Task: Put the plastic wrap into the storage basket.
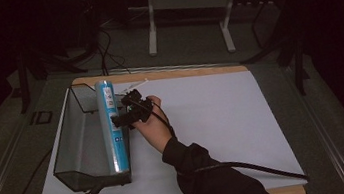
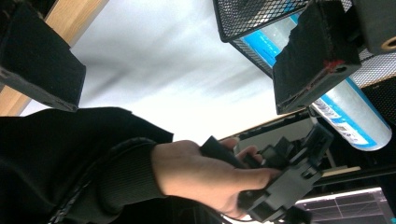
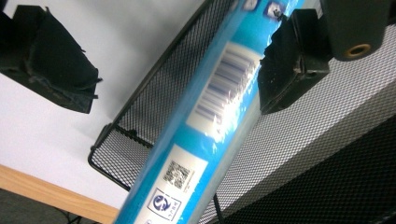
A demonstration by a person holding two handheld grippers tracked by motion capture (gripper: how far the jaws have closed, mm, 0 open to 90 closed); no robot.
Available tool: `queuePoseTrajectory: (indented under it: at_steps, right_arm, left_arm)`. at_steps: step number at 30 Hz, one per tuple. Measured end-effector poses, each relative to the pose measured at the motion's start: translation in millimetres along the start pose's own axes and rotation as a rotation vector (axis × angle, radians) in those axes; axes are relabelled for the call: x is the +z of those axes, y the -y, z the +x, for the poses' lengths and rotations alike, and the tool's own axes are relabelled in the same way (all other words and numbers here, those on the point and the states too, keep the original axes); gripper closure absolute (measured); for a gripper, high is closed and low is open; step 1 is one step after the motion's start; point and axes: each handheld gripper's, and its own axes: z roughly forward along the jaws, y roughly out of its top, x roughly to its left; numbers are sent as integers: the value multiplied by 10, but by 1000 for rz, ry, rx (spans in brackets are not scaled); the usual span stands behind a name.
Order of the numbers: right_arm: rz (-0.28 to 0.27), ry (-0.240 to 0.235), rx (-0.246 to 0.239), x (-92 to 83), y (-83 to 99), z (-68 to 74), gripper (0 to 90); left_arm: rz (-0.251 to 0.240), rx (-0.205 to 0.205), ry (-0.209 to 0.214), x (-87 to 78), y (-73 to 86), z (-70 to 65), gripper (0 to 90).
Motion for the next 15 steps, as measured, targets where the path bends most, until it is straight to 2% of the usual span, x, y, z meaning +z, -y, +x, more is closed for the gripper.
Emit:
queuePoseTrajectory:
  at_steps: [9,15]
  right_arm:
    - [-32,-23,14,-252,120,-161,123]
    - [-46,-24,6,-397,231,-266,127]
  left_arm:
    - [10,2,6,23,6,-9,36]
    - [13,2,4,26,8,-9,36]
